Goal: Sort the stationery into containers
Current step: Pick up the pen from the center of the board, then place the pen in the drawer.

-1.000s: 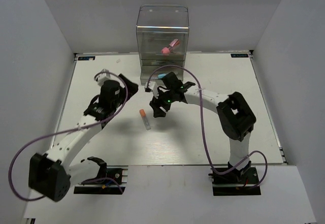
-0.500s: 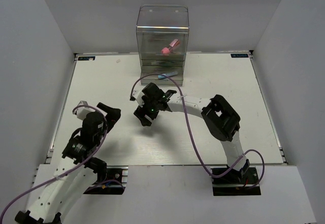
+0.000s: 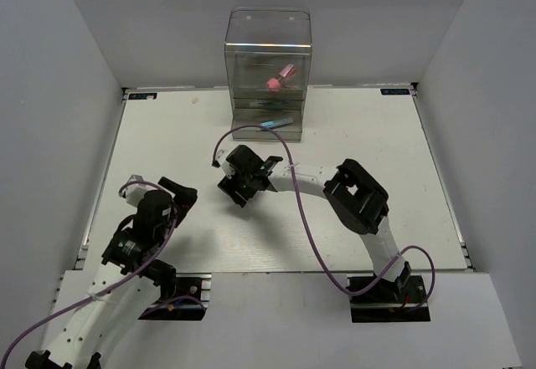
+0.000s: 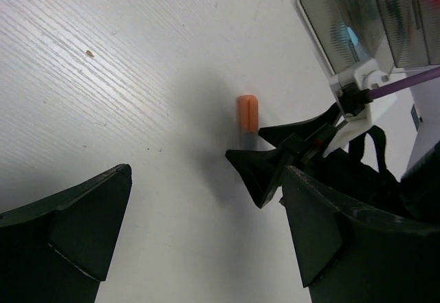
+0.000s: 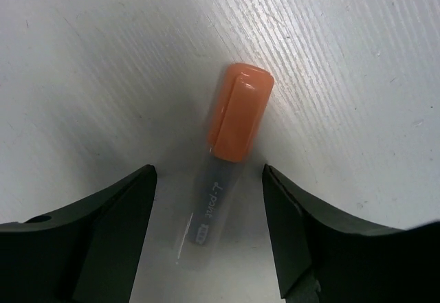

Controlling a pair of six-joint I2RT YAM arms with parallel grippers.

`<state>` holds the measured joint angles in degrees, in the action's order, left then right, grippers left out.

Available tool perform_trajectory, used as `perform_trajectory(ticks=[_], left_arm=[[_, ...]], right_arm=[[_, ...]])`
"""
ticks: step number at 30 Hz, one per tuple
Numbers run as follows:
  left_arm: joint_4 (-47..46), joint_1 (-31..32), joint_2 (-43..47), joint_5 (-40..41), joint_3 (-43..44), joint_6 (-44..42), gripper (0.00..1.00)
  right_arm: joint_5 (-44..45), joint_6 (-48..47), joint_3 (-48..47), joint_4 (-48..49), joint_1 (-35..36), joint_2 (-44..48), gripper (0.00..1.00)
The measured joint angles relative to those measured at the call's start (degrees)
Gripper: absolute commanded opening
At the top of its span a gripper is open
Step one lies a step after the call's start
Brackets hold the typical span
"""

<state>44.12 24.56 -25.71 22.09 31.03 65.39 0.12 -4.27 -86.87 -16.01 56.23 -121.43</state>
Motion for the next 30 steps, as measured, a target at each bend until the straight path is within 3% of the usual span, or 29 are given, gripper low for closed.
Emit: perform_trajectory(ticks=[4, 8, 12, 19, 30], left_arm=[[-0.5, 0.0, -2.73, -0.44, -0.5, 0.09, 1.0], [-1.29, 0.0, -4.59, -0.76, -0.57, 0.13, 1.0], [-2.78, 0.0, -4.72, -1.29, -0.83, 0.22, 1.0], [-4.55, 0.0, -4.72, -2.12, -2.51, 0.24, 1.0], [-7.45, 0.0, -6.29, -3.74, -2.93, -0.04, 1.0]], right_arm=[[1.25, 0.33, 0.48, 0.98, 0.42, -0.02, 0.48], [1.33, -0.39, 1.75, 2.89, 0.39, 0.5, 0.2], [2.12, -3.17, 6.01, 4.66, 0.0, 3.19, 0.02], [4.9, -12.7, 11.78, 5.2, -3.26, 8.96, 0.0], [9.9, -32.59, 5.35, 14.4, -12.09, 10.4, 0.0]])
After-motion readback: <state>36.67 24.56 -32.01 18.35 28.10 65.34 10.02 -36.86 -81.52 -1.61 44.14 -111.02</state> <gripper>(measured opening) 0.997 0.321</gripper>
